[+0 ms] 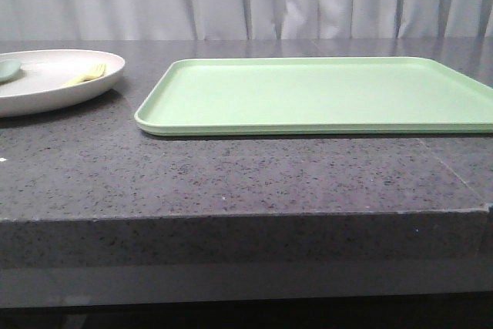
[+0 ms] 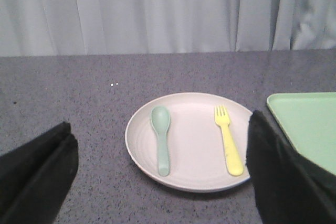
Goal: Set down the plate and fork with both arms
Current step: 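Lower the left gripper and grasp the rim of the cream plate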
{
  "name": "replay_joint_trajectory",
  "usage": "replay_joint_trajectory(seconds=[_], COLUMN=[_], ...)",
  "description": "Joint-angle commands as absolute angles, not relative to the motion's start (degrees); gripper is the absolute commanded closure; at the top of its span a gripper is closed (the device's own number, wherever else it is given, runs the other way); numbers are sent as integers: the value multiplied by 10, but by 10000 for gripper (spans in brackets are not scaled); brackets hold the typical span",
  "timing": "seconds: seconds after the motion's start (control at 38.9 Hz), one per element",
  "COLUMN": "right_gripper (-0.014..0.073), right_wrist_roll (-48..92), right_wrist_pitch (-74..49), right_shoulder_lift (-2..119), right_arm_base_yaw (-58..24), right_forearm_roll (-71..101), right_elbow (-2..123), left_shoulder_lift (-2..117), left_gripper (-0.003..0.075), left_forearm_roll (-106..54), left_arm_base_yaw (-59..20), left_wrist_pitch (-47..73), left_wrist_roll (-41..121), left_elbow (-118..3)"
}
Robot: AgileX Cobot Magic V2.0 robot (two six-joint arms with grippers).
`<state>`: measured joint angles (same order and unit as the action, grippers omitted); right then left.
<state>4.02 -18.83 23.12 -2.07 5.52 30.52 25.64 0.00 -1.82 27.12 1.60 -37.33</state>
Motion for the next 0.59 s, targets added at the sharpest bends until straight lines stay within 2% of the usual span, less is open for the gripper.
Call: replay_joint_trajectory(seconds=[0.0,0.31,0.41,0.57], right_gripper=[69,69,69,69], right_wrist_roll=[44,44,44,44], right_wrist_pitch=[-140,-140,-140,-140], right_shoulder_lift=[239,239,239,239], right_arm_base_yaw=[-17,-17,-17,-17], right_forearm_roll=[55,55,55,55], right_elbow=[322,322,322,322], left_shoulder_lift=[299,482,559,674], left_gripper=[90,90,90,90], left_forearm_roll=[8,32,9,-162], left_arm_base_yaw=[-17,-5,38,130], left_wrist_pitch=[290,466,497,519], left_wrist_roll=[11,11,11,117], left_elbow=[-427,-551,-592,-642])
